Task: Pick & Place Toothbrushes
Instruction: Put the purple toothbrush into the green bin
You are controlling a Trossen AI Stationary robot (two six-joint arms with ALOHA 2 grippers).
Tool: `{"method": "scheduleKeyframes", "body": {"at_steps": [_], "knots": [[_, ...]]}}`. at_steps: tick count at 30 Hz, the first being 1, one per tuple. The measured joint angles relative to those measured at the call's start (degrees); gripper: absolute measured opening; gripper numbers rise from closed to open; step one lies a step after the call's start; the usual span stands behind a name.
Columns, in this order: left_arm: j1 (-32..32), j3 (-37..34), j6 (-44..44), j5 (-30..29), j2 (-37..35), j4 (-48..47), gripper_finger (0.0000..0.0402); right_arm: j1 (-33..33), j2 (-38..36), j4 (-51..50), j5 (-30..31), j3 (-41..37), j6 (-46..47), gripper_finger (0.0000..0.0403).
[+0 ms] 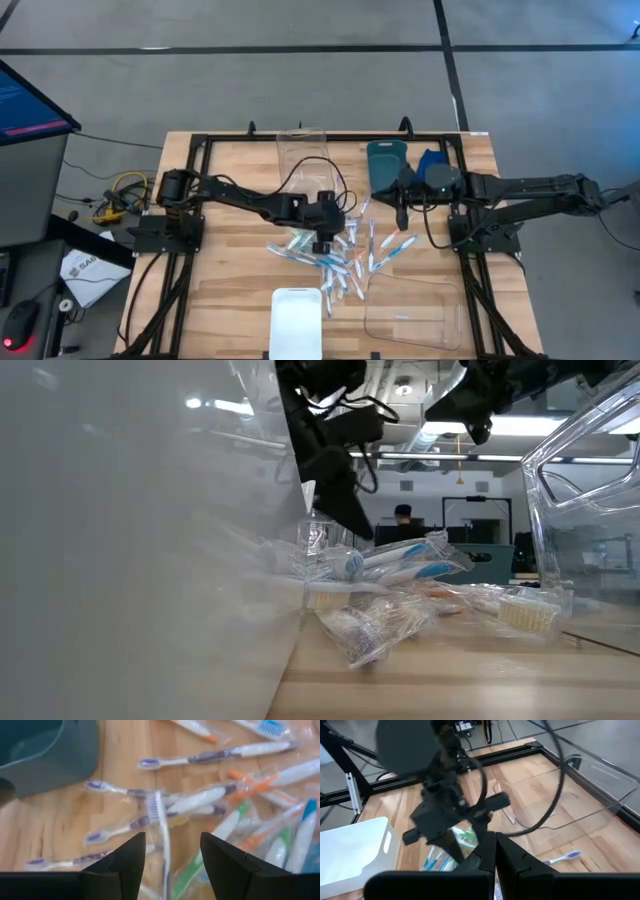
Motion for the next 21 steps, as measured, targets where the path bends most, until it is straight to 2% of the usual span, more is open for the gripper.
{"method": "scheduleKeyframes", "body": {"at_steps": [6,13,17,21], "knots": [[-0.54,3.61,0.01,-0.24,4.84,-2.61,0.0189,-1.65,0.04,-0.98,0.14,0.0,0.11,0.0],[0.14,5.44,0.03,-6.93,6.91,-4.71,0.0199,-1.77,0.04,-1.72,0.12,0.0,0.43,0.0],[1.13,5.54,-0.79,-5.68,6.89,-4.69,0.0199,-1.77,0.04,-1.92,0.12,0.0,0.43,0.0],[1.77,5.54,-1.62,-0.29,6.89,-4.79,0.019,-1.74,0.04,-2.28,0.12,0.0,0.43,0.0]]}}
